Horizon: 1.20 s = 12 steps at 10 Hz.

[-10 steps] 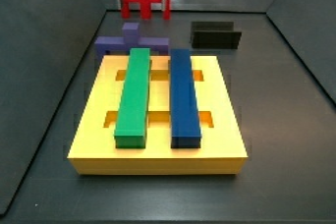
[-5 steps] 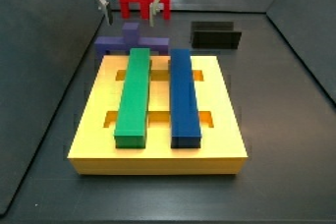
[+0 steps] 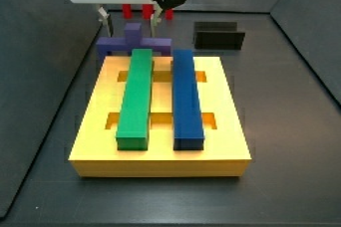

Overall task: Pick up the purple object. Move up. Move to above the board. Insert the purple object.
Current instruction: Pick up the purple object.

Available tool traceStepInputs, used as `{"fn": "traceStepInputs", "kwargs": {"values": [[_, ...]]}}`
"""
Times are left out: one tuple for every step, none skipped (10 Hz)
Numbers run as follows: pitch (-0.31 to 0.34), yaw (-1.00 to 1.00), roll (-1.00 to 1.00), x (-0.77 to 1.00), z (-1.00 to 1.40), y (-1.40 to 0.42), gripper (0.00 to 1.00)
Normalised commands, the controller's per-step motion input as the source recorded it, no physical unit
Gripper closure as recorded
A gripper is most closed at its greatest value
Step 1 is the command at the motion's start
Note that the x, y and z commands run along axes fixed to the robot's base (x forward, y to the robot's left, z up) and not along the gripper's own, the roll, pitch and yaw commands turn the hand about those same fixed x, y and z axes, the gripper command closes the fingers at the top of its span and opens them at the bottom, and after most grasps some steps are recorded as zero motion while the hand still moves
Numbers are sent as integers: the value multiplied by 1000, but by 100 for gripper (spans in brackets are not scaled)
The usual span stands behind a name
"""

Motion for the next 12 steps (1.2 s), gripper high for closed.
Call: {"fn": "traceStepInputs", "kwargs": {"values": [[46, -183, 157, 0, -74, 34, 0], [0, -17, 30, 0, -137, 29, 0], [0, 0, 0, 0, -171, 0, 0], [0, 3, -44, 0, -129, 83, 0], [-17, 71, -89, 0, -94, 126, 0], [-26, 49, -110, 0, -51, 111, 0], [-3, 0, -17, 0, -40, 0, 0], [0, 0, -20, 0, -49, 0, 0], [0, 0, 0, 0, -46, 0, 0], [0, 0, 0, 0, 0, 0, 0], [0, 0, 0, 0, 0, 0, 100], [0, 0, 0, 0, 0, 0, 100]]}}
